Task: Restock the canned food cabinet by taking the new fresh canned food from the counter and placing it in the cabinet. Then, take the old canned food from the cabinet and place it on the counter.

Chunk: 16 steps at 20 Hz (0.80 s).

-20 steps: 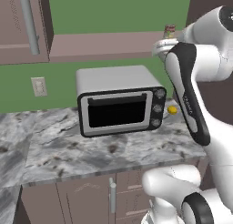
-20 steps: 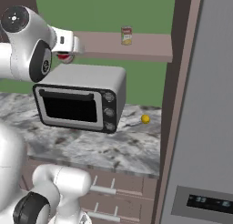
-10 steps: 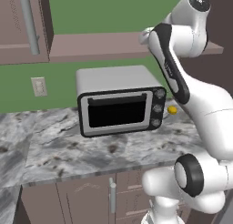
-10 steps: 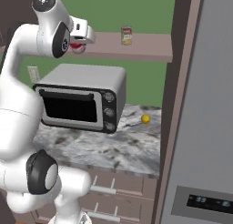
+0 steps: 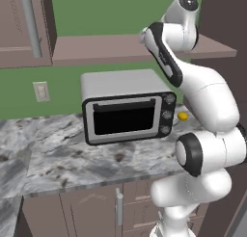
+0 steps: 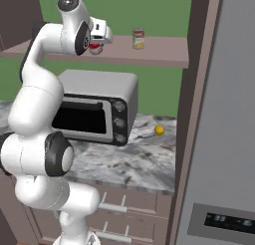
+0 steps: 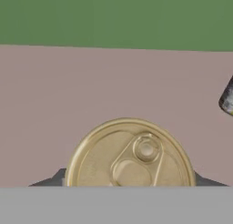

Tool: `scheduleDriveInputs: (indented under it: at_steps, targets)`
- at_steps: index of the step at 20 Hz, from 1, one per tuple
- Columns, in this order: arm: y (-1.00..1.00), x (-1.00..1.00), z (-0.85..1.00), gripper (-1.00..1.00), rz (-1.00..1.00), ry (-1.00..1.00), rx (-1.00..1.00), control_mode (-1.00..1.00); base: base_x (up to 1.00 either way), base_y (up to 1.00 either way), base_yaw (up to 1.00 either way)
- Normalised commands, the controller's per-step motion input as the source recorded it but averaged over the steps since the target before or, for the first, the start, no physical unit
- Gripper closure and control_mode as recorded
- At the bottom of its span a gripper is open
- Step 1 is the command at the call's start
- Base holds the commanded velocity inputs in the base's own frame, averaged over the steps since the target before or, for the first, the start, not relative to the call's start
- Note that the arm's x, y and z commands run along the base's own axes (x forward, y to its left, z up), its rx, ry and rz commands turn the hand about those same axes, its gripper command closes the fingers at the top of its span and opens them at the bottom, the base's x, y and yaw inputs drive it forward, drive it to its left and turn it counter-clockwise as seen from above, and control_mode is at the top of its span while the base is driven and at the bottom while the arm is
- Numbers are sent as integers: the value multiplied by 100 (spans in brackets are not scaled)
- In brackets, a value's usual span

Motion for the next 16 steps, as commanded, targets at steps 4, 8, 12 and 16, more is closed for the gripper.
scheduleDriveInputs:
  at_steps: [4, 8, 12, 16]
  targets:
    - [0, 100, -19, 100, 0, 4, -1, -100, 0, 0, 0]
    - [0, 81, -26, -100, 0, 2, -3, -100, 0, 0, 0]
    - [0, 40, -19, -100, 0, -2, -3, -100, 0, 0, 0]
    - [0, 39, -15, -100, 0, -6, 0, -100, 0, 0, 0]
